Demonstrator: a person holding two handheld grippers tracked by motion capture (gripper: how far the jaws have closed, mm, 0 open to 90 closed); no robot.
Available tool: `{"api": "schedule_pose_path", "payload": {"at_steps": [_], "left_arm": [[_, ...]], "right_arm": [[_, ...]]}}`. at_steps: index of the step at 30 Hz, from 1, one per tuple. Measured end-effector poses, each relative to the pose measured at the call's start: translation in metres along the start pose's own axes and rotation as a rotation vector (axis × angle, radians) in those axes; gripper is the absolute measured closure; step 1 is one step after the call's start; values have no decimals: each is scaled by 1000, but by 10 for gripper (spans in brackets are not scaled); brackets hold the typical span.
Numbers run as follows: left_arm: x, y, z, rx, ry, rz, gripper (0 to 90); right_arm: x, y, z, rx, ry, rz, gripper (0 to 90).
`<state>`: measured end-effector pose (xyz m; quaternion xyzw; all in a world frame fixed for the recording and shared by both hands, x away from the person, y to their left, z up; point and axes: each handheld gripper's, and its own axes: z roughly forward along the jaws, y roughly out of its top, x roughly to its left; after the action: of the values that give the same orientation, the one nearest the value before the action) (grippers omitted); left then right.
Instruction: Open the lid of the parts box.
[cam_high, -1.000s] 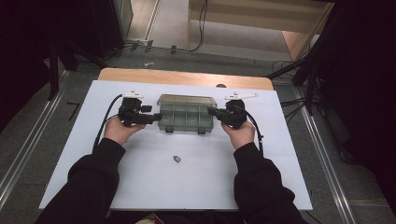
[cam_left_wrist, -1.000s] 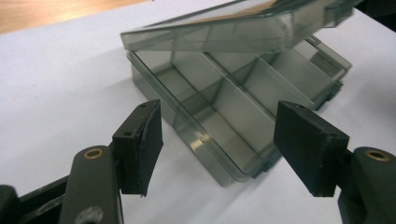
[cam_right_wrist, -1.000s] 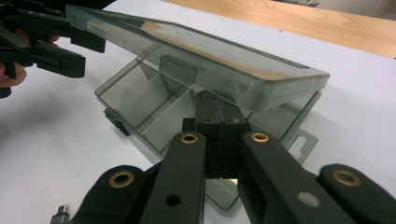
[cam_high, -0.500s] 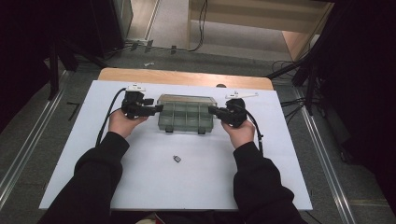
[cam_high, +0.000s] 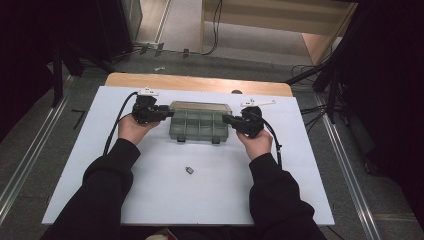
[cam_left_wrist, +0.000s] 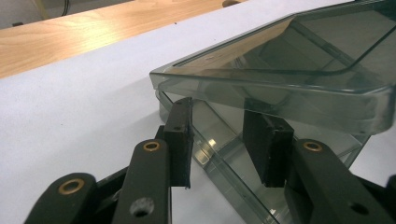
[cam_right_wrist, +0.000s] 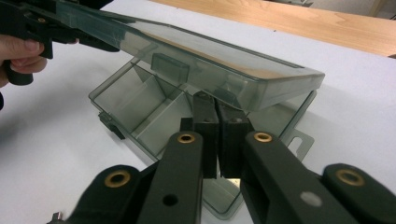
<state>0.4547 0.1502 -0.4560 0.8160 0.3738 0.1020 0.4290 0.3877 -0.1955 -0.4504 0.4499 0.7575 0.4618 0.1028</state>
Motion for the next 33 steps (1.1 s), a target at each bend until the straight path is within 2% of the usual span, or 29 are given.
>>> {"api": "schedule_pose_path", "payload": {"at_steps": [15,18,20,23,27,33], "left_arm": [[-3,0,-1,-7,9,-1,637],[-3,1,-1,-8,12,-2,633],[-3,1,-1,-8,11,-3,628],[-2,1,-2,-11,4,-8,627],[-3,1,-2,-10,6,-2,628],[-3,1,-2,-11,6,-4,628]], "right_arm": [[-9,-9,-3,5,-34,19,797],[-14,-11,-2,1,-46,29,715],[-16,-11,-1,3,-53,32,704],[-21,-12,3,-13,-74,32,634],[-26,-12,10,-28,-93,16,589],[-32,-10,19,-32,-91,17,588]]}}
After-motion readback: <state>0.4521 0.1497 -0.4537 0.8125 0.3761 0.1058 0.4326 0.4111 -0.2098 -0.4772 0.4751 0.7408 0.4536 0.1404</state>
